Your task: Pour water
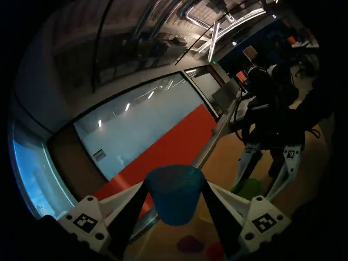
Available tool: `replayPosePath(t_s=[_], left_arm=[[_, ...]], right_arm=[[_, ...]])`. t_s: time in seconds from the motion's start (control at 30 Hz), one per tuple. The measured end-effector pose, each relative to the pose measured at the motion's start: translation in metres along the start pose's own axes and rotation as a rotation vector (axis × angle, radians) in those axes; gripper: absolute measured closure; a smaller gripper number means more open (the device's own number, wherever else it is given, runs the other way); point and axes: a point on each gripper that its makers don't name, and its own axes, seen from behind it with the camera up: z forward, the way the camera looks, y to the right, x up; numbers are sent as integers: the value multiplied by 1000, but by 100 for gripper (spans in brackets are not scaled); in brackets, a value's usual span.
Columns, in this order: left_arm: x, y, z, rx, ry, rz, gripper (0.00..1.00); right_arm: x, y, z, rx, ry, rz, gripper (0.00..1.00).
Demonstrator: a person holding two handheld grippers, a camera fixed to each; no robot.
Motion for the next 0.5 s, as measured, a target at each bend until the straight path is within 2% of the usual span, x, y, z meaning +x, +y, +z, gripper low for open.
replayPosePath(t_s=[0.23, 0.5], left_arm=[[6, 3, -3, 15, 4, 96, 13], [11, 3, -3, 26, 6, 174, 13]], right_arm=[[3, -4, 4, 14, 1, -9, 9], [6, -6, 7, 22, 3, -15, 9]])
